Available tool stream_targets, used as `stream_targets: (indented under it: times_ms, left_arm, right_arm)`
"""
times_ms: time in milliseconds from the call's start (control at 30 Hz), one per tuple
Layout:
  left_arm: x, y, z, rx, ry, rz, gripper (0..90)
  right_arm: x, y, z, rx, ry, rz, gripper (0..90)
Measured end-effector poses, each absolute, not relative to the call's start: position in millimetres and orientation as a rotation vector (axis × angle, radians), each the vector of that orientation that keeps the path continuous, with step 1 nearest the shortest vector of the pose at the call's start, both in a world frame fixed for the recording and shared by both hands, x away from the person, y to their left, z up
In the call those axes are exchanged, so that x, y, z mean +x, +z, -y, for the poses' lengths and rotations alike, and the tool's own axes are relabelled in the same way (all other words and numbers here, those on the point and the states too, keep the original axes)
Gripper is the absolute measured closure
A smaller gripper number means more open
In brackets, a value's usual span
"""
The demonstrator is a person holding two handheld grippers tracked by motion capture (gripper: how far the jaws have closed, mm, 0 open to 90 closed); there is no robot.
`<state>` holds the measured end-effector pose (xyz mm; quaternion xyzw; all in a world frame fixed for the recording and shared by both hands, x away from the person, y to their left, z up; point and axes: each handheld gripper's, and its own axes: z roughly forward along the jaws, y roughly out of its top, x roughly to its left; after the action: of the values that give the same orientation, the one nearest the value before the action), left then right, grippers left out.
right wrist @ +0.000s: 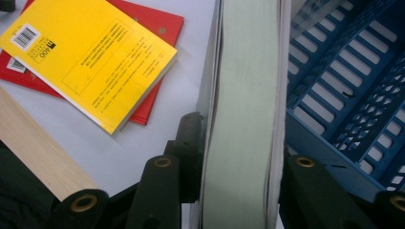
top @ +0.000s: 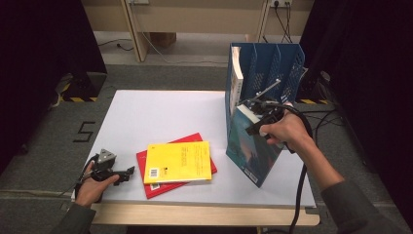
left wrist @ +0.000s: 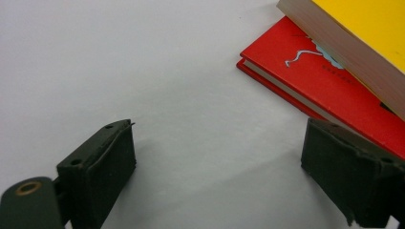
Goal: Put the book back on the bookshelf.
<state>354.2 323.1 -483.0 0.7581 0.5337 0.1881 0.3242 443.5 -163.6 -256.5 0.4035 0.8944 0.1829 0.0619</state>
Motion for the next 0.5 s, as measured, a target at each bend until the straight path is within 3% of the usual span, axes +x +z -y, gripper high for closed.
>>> stream_targets:
  times_ms: [500]
  left_arm:
    - [354.5, -483.1, -323.3, 1.989, 0.491, -1.396, 10.2]
  right_arm:
    - [422.3, -249.8, 174.6, 1.146, 0.597, -2.664, 73.8]
